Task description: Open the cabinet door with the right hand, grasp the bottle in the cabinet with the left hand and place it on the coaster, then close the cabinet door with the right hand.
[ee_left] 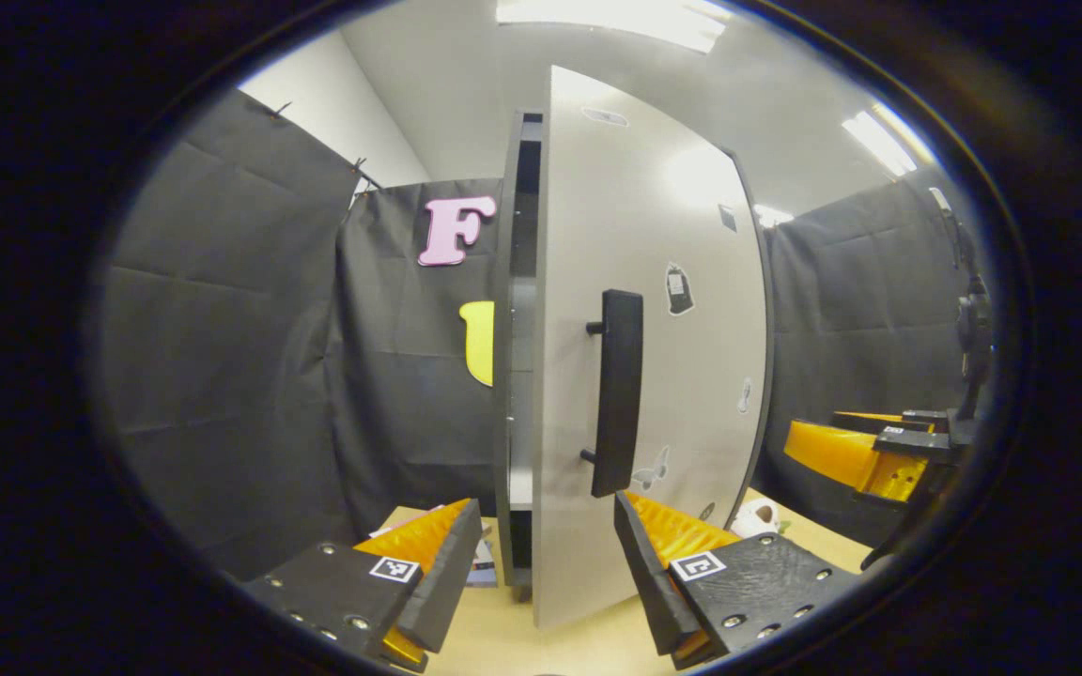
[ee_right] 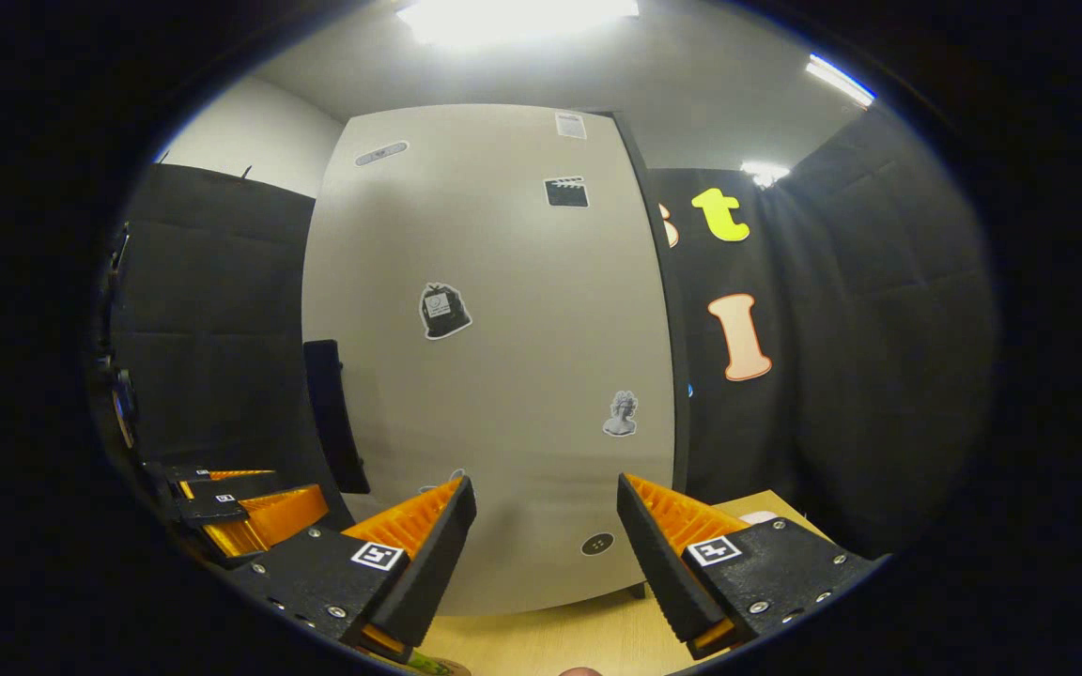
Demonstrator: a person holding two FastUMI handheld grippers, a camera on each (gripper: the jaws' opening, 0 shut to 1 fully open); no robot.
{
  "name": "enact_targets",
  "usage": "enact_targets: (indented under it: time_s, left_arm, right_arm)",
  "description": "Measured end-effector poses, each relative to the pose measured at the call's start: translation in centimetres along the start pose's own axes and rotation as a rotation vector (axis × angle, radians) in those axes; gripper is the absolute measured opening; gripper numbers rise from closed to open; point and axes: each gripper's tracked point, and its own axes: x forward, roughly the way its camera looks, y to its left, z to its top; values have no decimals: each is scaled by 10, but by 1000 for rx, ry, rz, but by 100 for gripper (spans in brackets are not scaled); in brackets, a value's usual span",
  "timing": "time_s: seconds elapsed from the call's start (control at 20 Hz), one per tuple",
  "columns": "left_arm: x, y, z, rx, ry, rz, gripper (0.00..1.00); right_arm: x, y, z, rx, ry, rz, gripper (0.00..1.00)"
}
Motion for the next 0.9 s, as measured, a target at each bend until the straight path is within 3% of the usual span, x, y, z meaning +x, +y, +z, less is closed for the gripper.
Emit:
enact_targets:
  time_s: [0.15,0.2,0.25,0.8,0.9]
  left_arm:
    - [6,-4,16,21,-33,28,81]
    - [12,-11,20,19,-41,19,84]
    - [17,-15,19,22,-46,17,81]
    - [14,-47,29,8,-71,27,84]
    - [9,-47,25,7,-65,37,77]
  right_arm:
    - [4,-9,-2,-11,19,-35,94]
    - [6,-9,-3,-20,25,-44,94]
    - [9,-6,-2,-28,28,-44,94]
    - [12,8,6,-50,7,-35,94]
    - [10,9,5,-52,14,-34,94]
